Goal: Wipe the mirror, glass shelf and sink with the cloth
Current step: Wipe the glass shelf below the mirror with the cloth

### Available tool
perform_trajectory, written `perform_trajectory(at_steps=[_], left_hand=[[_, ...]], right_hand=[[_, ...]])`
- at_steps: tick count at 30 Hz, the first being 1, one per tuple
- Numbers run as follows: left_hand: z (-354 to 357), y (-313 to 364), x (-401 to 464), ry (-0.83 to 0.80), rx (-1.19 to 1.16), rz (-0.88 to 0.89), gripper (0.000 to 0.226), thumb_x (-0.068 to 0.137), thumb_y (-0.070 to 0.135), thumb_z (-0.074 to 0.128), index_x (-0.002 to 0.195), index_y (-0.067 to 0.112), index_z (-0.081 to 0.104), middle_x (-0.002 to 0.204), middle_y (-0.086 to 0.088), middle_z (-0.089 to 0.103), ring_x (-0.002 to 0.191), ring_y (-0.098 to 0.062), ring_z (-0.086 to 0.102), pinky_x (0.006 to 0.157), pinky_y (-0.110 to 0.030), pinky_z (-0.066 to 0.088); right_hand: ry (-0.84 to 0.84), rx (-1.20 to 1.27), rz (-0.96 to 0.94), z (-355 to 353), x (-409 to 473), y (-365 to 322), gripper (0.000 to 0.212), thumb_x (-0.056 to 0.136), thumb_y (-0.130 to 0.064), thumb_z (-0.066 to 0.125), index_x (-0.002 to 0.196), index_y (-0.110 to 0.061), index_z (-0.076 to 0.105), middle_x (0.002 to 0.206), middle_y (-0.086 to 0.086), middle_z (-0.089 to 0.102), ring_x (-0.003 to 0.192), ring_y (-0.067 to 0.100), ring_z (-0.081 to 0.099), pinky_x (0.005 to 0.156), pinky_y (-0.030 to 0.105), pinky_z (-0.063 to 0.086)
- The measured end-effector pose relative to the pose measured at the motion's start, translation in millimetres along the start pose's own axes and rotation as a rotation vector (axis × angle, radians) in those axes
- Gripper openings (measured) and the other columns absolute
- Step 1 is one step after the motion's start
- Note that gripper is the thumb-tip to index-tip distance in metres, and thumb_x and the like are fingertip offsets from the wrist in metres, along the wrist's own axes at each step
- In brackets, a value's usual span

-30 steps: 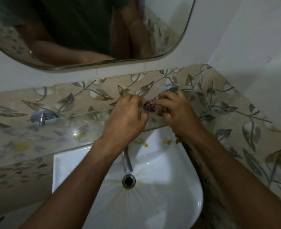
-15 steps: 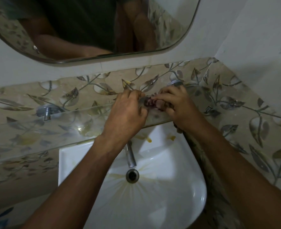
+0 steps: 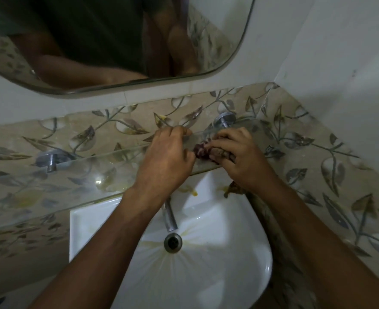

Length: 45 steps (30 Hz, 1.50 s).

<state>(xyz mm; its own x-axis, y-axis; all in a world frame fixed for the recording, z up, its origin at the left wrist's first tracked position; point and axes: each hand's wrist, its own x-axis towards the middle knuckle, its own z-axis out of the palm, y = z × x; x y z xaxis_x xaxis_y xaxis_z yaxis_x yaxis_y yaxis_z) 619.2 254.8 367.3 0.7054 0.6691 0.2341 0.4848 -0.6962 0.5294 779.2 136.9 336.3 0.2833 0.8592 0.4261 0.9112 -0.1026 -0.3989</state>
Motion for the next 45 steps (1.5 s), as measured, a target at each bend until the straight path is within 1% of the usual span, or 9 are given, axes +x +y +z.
perform_trajectory(at_steps=[3,9,15,19,23,31,37,42,45], left_hand=[[7,9,5,-0.012,0.001,0.051,0.045,0.086,0.019,0.059,0.130,0.016,0.054,0.123,-0.005,0.054,0.118,-0.022,0.047,0.097,-0.031,0.039],[17,22,10,-0.051,-0.013,0.106,0.043,0.087,0.019,0.060,0.130,0.017,0.055,0.122,-0.004,0.054,0.118,-0.021,0.046,0.095,-0.029,0.037],[27,36,10,-0.088,-0.031,0.142,0.045,0.086,0.015,0.059,0.130,0.017,0.054,0.121,-0.002,0.053,0.117,-0.020,0.045,0.094,-0.026,0.036],[33,41,12,-0.088,-0.025,0.154,0.046,0.085,0.016,0.060,0.131,0.017,0.055,0.120,-0.004,0.055,0.117,-0.022,0.047,0.098,-0.036,0.042],[29,35,11,-0.093,-0.036,0.153,0.045,0.086,0.014,0.058,0.131,0.016,0.054,0.121,-0.003,0.054,0.117,-0.019,0.045,0.094,-0.025,0.035],[14,7,7,-0.024,0.014,0.062,0.045,0.084,0.017,0.062,0.129,0.016,0.055,0.121,-0.005,0.056,0.116,-0.023,0.047,0.096,-0.032,0.038],[8,4,7,0.012,0.006,0.039,0.045,0.084,0.017,0.060,0.128,0.013,0.056,0.119,-0.006,0.058,0.116,-0.025,0.049,0.099,-0.034,0.040],[6,2,6,0.010,0.001,0.014,0.043,0.085,0.017,0.060,0.128,0.016,0.055,0.121,-0.005,0.056,0.117,-0.023,0.046,0.100,-0.034,0.039],[6,3,6,-0.001,0.005,0.009,0.044,0.086,0.018,0.059,0.129,0.016,0.054,0.122,-0.004,0.055,0.118,-0.021,0.045,0.100,-0.032,0.038]], right_hand=[[0.096,-0.113,0.122,8,5,-10,0.032,0.080,-0.010,0.066,0.112,-0.014,0.072,0.115,0.008,0.062,0.101,0.029,0.047,0.085,0.041,0.048],[0.047,-0.155,0.083,-2,-28,-26,0.037,0.087,-0.014,0.050,0.120,-0.012,0.066,0.126,0.009,0.058,0.103,0.030,0.048,0.089,0.038,0.044],[0.084,-0.438,0.427,-22,-5,8,0.027,0.089,-0.008,0.055,0.114,-0.008,0.067,0.123,0.014,0.056,0.113,0.035,0.045,0.094,0.047,0.045],[0.148,-0.573,0.535,-11,3,-7,0.027,0.091,-0.006,0.051,0.115,-0.003,0.065,0.127,0.020,0.055,0.117,0.039,0.045,0.102,0.048,0.038],[0.155,-0.633,0.662,-12,25,3,0.032,0.095,-0.007,0.040,0.117,0.002,0.063,0.132,0.023,0.050,0.124,0.040,0.042,0.103,0.047,0.037],[0.210,-0.638,0.422,-5,-1,13,0.020,0.092,-0.010,0.057,0.106,0.000,0.066,0.116,0.020,0.060,0.110,0.036,0.053,0.090,0.042,0.049],[0.282,-0.549,0.423,9,11,18,0.016,0.086,0.000,0.062,0.102,0.001,0.067,0.101,0.022,0.063,0.095,0.039,0.060,0.080,0.042,0.052],[0.231,-0.355,0.196,24,-13,-12,0.028,0.096,-0.016,0.061,0.120,-0.002,0.063,0.112,0.018,0.060,0.100,0.033,0.057,0.084,0.043,0.051],[0.231,-0.276,0.235,25,-2,-12,0.036,0.094,-0.015,0.066,0.126,0.000,0.057,0.128,0.022,0.052,0.109,0.035,0.055,0.089,0.043,0.054]])
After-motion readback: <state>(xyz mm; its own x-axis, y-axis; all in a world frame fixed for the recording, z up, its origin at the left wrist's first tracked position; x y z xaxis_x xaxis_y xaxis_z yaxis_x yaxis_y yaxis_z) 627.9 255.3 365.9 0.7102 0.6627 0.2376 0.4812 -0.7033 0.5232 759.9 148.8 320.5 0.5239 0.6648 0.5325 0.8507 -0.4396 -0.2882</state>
